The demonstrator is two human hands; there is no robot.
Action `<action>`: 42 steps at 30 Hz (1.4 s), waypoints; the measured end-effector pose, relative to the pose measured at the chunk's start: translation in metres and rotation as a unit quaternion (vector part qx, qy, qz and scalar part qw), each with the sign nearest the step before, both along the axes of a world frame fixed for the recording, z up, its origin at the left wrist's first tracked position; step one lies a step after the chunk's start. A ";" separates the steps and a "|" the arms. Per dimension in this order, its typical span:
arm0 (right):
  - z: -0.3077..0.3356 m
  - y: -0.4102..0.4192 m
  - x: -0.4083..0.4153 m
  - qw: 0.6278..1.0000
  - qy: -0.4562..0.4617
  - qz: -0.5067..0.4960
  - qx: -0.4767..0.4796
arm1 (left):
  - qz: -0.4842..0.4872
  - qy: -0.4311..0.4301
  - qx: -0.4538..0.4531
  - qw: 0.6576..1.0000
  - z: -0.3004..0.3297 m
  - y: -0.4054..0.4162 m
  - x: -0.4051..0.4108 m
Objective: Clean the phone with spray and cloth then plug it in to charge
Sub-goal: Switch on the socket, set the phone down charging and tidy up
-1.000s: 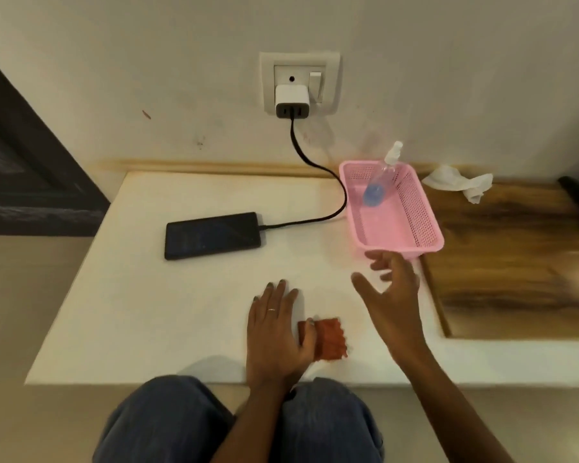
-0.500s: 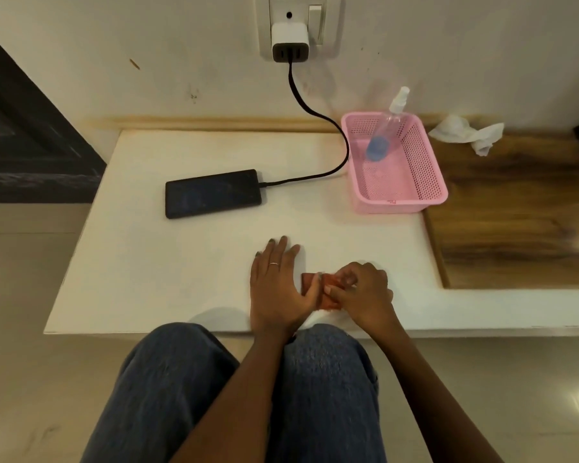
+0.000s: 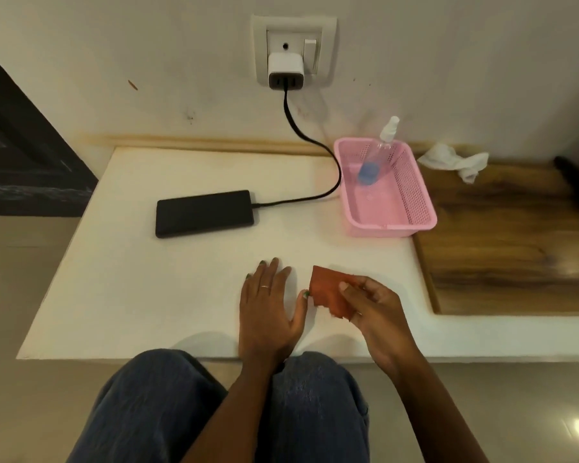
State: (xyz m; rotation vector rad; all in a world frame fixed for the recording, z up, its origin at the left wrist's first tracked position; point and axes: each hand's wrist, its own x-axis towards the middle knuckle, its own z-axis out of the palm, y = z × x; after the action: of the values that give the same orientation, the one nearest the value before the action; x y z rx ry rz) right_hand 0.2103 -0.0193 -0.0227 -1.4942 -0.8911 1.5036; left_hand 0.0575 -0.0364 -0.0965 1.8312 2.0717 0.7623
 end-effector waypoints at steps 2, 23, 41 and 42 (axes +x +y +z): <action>0.003 0.005 0.005 0.999 -0.019 -0.010 0.031 | 0.000 0.003 0.008 1.000 -0.003 0.000 0.000; 0.023 0.190 0.046 0.959 -0.278 0.030 -0.049 | -0.002 0.003 0.008 1.000 -0.003 0.000 -0.004; 0.009 0.183 0.039 0.796 -0.550 0.253 0.017 | -0.001 -0.005 0.005 1.000 -0.003 0.001 -0.004; 0.008 0.185 0.038 0.802 -0.541 0.252 0.009 | 0.000 -0.003 0.006 1.000 -0.004 0.001 -0.004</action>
State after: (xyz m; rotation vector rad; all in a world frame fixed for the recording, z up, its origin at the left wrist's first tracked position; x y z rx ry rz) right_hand 0.2478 0.1653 -0.0144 -2.2288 -2.0839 0.8133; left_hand 0.0538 -0.0352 -0.1001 1.8324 2.0678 0.7821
